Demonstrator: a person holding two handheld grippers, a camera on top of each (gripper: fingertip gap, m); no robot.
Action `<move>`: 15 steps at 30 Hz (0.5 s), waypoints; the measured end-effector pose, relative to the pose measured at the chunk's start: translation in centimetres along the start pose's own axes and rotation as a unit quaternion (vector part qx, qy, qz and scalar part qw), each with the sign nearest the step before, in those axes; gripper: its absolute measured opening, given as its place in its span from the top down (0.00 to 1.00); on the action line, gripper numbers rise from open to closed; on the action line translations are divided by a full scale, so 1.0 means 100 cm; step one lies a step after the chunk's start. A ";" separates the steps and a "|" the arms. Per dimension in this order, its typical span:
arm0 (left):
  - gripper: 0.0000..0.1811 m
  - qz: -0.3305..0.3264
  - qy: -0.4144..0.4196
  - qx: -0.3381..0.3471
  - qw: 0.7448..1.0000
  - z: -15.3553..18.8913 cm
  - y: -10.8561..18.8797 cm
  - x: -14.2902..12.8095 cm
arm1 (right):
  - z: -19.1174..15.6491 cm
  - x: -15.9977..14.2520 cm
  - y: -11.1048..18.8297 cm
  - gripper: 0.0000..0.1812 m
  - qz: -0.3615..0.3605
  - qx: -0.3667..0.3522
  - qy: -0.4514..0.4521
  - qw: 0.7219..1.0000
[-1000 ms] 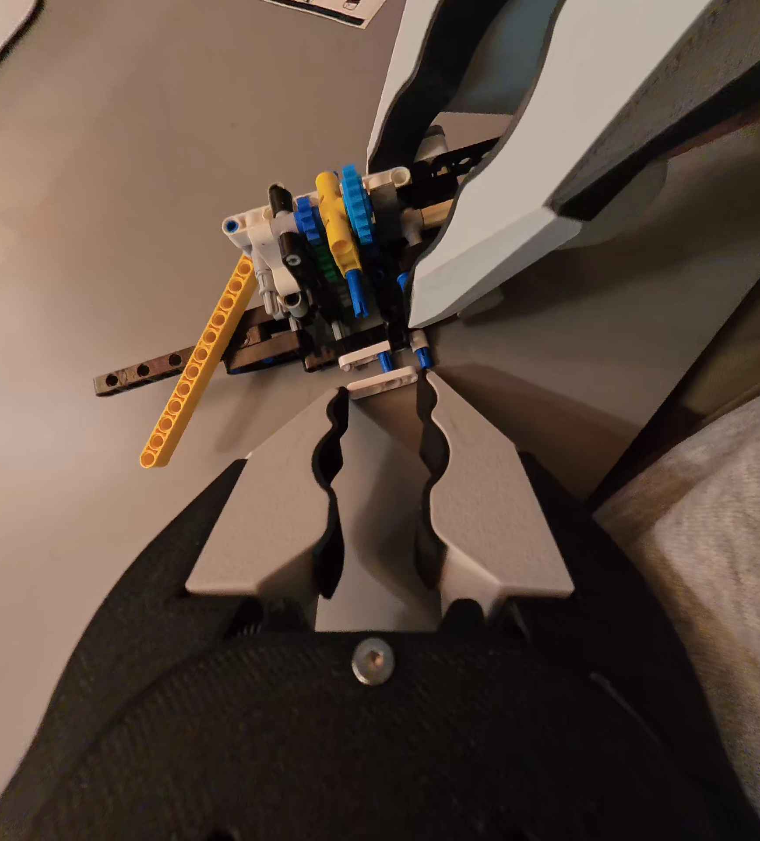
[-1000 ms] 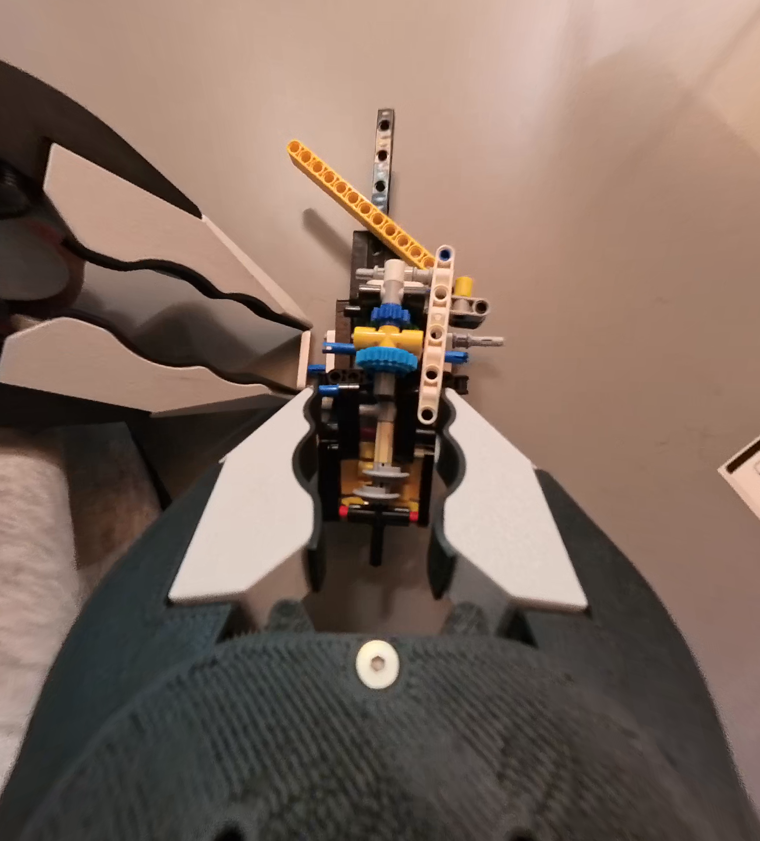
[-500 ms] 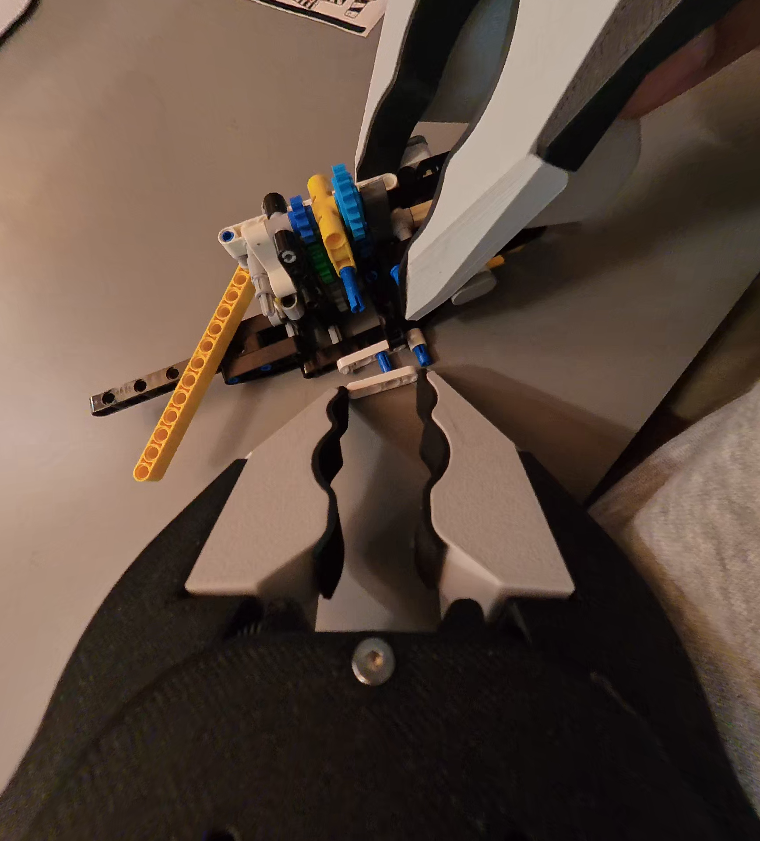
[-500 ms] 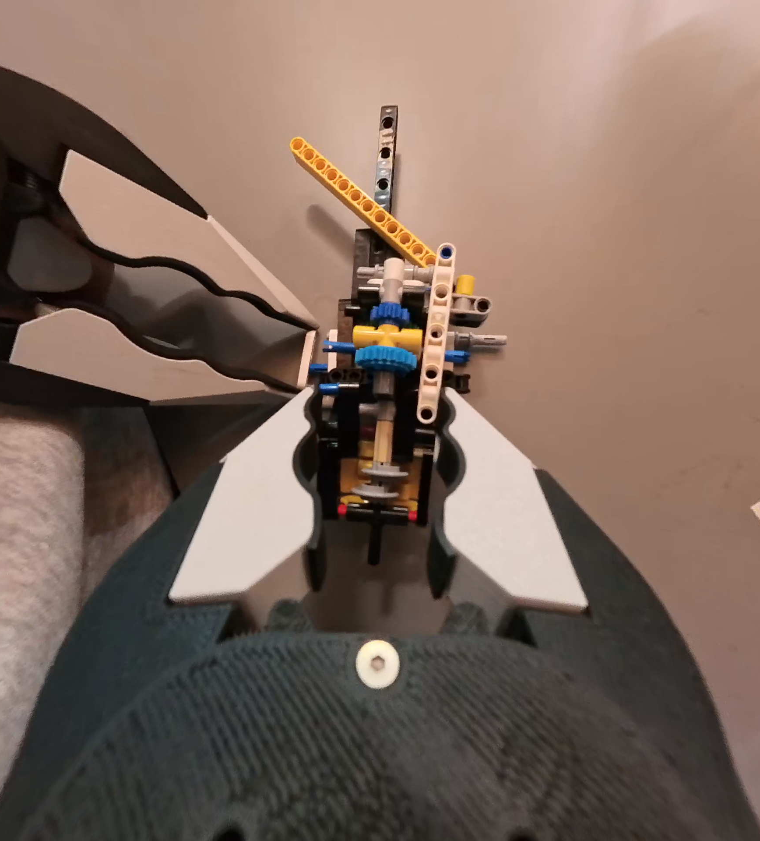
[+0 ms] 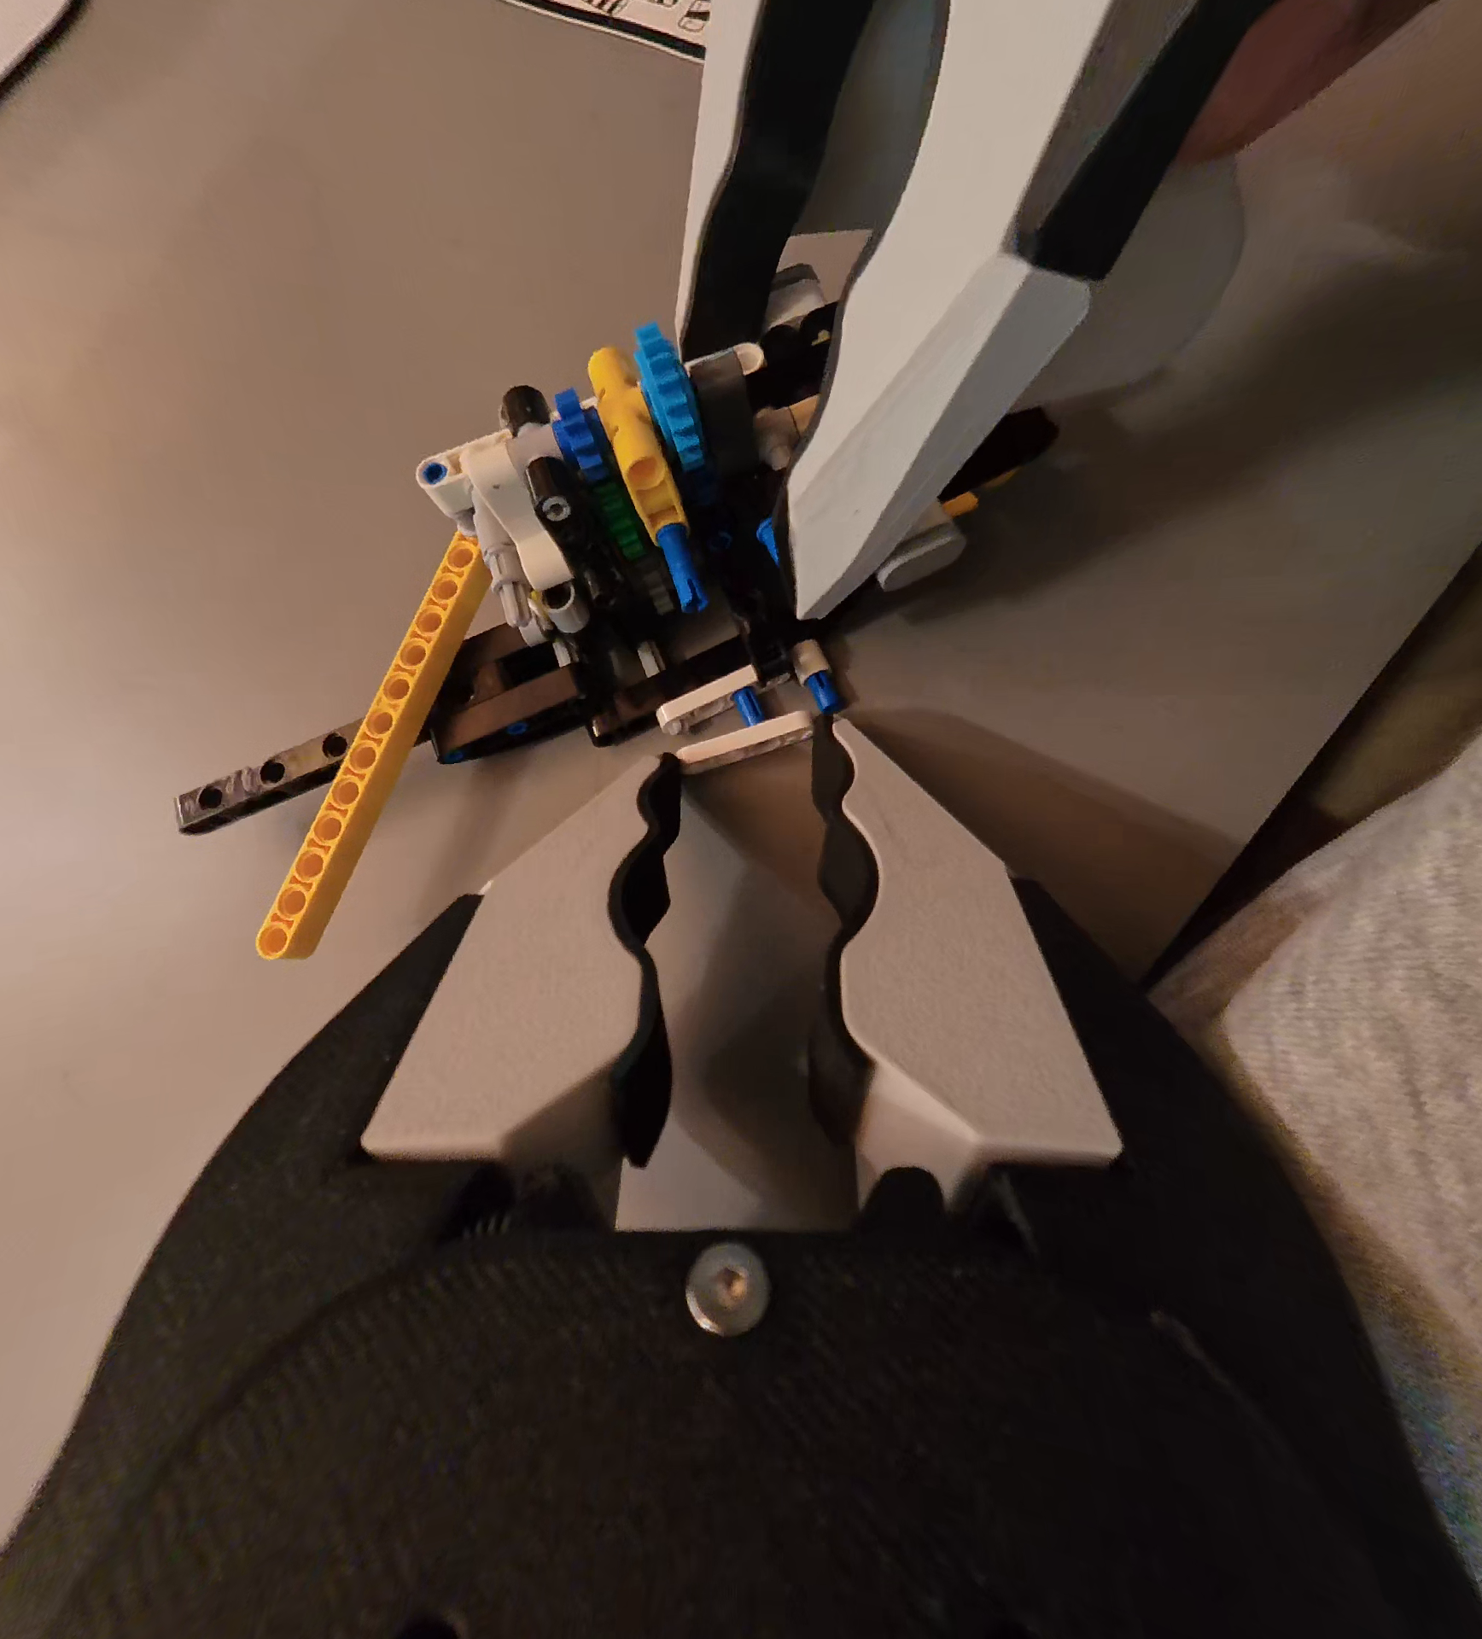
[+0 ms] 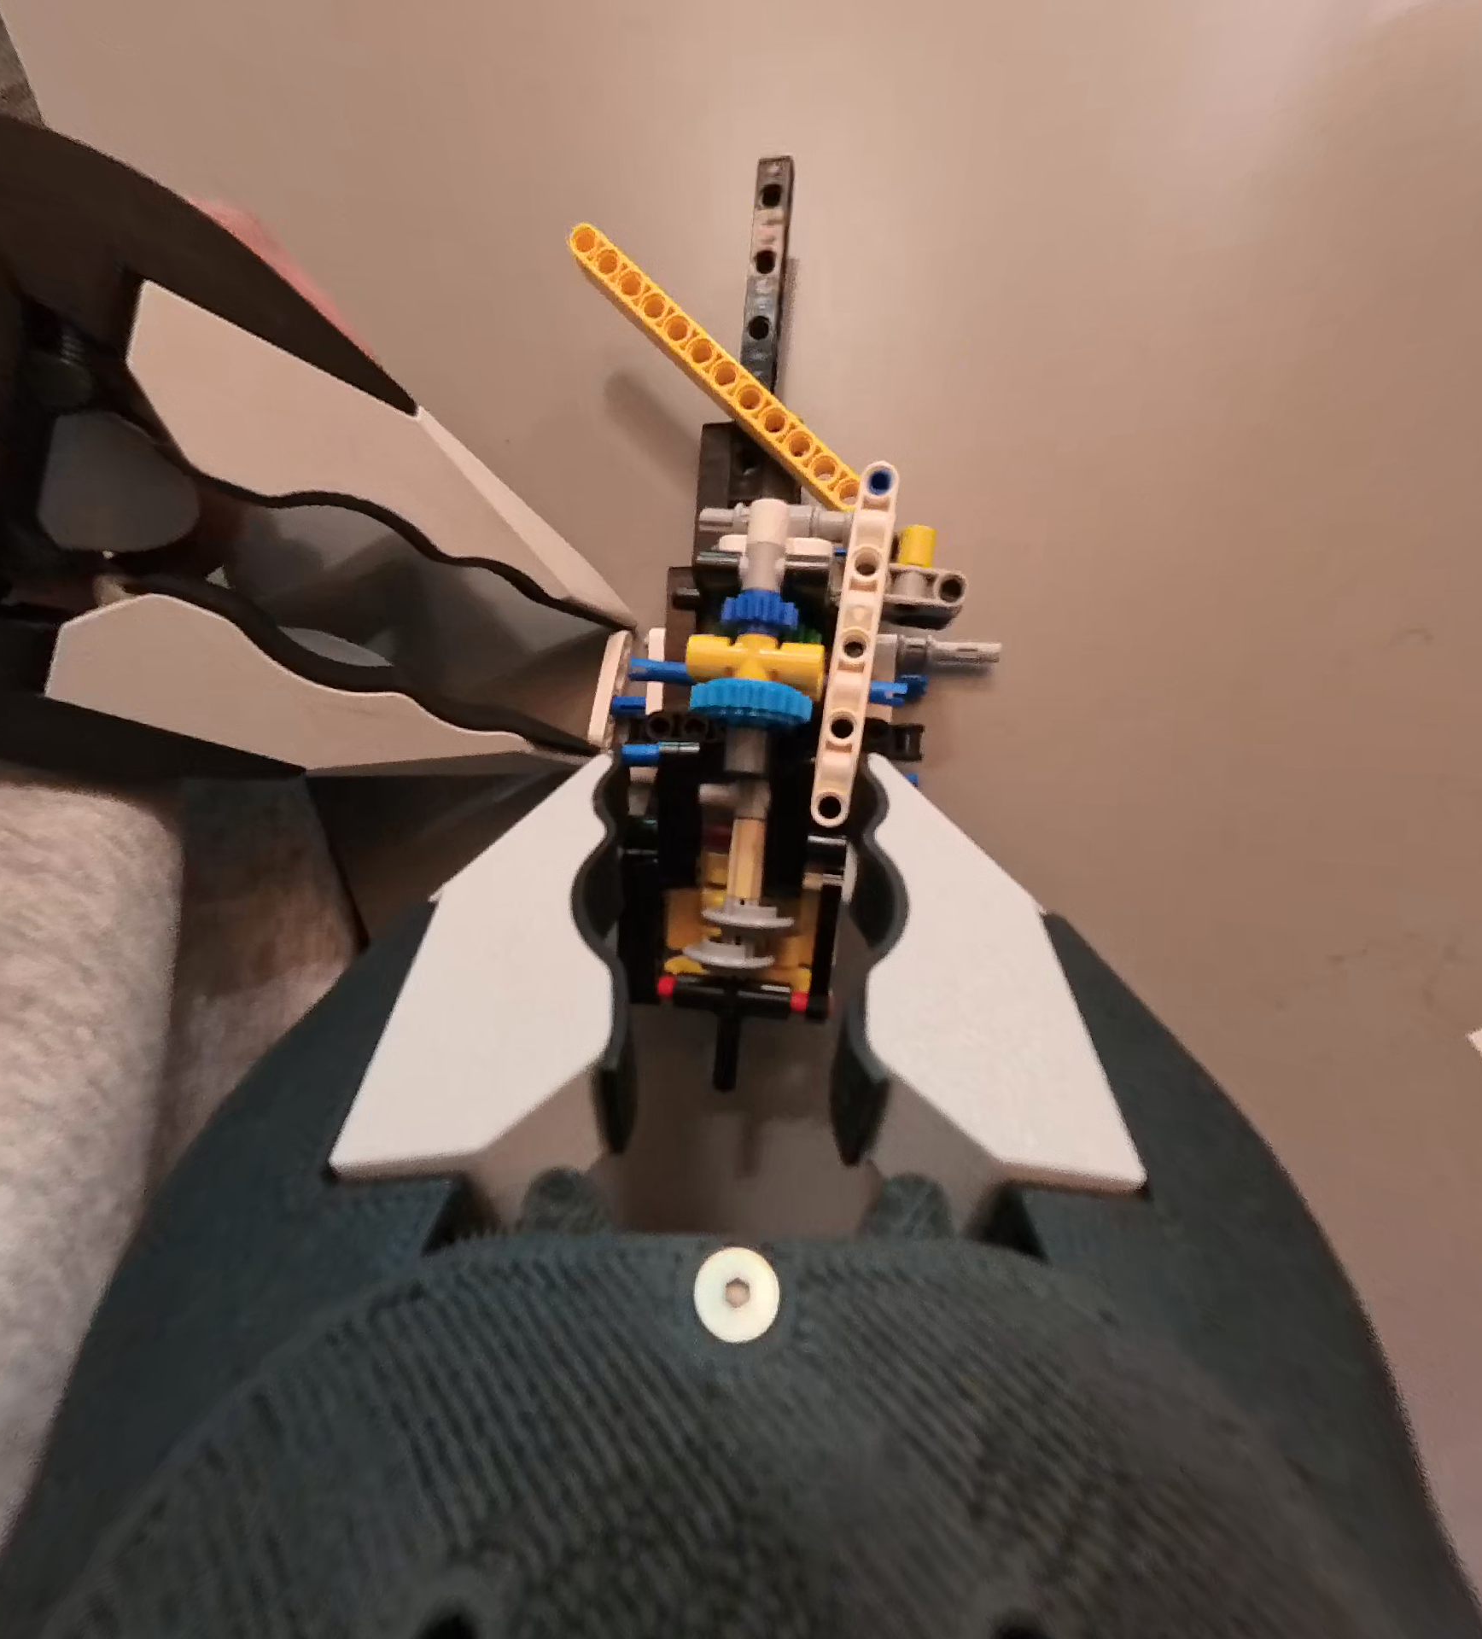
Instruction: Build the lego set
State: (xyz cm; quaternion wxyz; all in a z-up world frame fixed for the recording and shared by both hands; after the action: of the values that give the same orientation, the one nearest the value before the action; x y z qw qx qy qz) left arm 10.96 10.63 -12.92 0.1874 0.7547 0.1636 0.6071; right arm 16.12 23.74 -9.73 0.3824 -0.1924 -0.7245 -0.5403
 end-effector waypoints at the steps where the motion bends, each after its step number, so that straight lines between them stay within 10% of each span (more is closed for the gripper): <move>1: 0.83 0.000 0.002 -0.001 1.000 0.000 0.000 0.000 | 0.000 0.000 0.000 0.73 0.002 0.000 0.001 1.000; 15: 0.78 0.000 0.031 -0.014 0.999 0.001 0.002 0.001 | 0.002 -0.002 0.000 0.72 0.023 0.007 0.018 1.000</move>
State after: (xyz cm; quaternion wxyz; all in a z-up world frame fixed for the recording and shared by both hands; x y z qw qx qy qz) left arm 11.06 10.50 -12.81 0.1926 0.7326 0.1616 0.6326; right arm 16.12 23.97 -9.94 0.4092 -0.1970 -0.7164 -0.5297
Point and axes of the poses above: each gripper's, where its closed fingertips meet, y back along the fingers, x out of its top, z = x × y across the jaws, the point moved 9 cm from there along y, back along the fingers, and after that the axes turned 14 degrees about z, right-handed, at the moved point
